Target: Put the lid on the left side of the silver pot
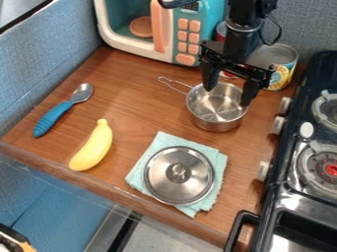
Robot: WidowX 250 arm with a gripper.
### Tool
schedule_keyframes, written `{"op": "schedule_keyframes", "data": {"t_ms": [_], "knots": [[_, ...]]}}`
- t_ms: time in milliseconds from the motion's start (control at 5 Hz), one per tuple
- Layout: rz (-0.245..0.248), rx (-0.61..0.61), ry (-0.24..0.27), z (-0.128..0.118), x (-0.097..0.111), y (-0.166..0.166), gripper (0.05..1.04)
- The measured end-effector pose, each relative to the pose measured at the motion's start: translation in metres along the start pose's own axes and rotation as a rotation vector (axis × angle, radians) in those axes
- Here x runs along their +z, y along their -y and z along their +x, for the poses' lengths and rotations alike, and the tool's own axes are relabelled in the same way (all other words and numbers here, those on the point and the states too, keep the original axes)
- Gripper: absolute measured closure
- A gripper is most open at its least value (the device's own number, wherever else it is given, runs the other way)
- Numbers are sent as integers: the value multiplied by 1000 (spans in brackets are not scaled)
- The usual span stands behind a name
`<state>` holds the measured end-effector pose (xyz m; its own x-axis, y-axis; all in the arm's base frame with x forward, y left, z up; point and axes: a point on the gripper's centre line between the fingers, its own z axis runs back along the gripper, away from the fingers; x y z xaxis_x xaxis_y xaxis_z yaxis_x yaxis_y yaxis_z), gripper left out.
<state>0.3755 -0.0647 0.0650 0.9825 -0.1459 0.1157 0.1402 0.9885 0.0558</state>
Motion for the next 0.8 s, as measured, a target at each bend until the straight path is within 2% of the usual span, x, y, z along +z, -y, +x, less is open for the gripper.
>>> {"op": "schedule_keyframes", "data": {"t_ms": [200,400,600,800], "knots": [[-5,1,-54,-9,-18,2,83],[-35,10,-113,-31,-32,7,83],[-68,-19,-110,-58,-31,11,83],[-70,-52,-89,-89,-38,10,83]]}}
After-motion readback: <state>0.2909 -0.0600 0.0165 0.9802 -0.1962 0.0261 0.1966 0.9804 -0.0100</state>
